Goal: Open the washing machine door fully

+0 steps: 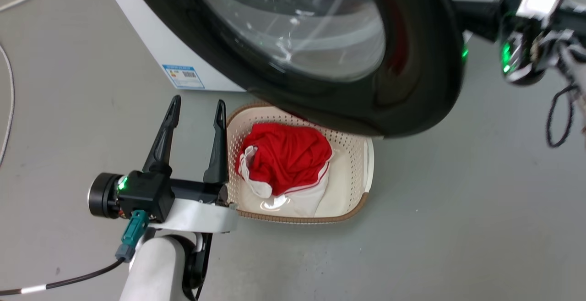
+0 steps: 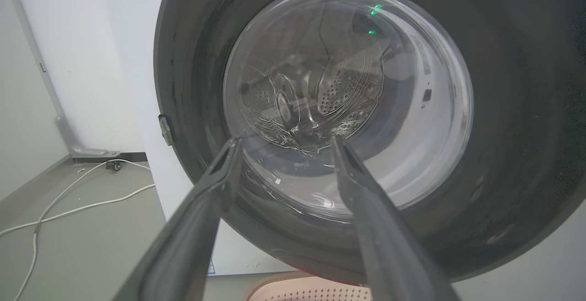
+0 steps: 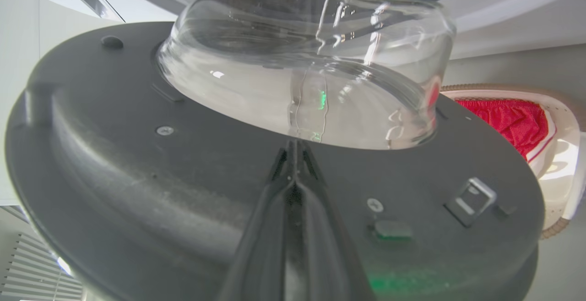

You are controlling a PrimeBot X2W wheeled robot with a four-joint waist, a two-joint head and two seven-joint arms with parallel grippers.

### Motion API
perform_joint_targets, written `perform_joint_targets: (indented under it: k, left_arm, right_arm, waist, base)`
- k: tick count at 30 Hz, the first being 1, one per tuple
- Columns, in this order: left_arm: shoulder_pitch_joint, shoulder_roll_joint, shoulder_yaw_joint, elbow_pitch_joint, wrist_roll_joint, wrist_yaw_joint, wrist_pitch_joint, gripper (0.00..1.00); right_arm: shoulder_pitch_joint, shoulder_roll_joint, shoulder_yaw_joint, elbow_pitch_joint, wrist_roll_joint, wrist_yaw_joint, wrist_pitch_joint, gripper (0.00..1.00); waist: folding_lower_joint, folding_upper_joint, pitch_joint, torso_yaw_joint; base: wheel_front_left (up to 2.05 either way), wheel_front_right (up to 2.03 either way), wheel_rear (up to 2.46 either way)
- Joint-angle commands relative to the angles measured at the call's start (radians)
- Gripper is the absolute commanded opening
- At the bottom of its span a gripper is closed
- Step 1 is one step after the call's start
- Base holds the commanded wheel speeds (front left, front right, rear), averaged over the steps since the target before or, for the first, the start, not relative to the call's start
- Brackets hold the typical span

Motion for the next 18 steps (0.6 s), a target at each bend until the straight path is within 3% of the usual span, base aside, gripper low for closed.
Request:
perform_joint_targets:
  k: [1, 18]
  left_arm:
    - [0.019, -0.001, 0.002, 0.003, 0.008, 0.003, -0.003, 1.0]
    - [0.131, 0.006, 0.013, 0.051, 0.034, -0.01, -0.003, 1.0]
  right_arm:
    - [0.047, 0.017, 0.009, -0.024, 0.01, 0.0, 0.008, 0.0]
    - [0.322, 0.077, 0.062, -0.208, 0.085, 0.0, 0.005, 0.0]
  waist:
    - [0.0, 0.0, -0.031, -0.013]
    - [0.0, 0.0, -0.173, -0.017]
  base:
    - [0.0, 0.0, 0.0]
    - [0.0, 0.0, 0.0]
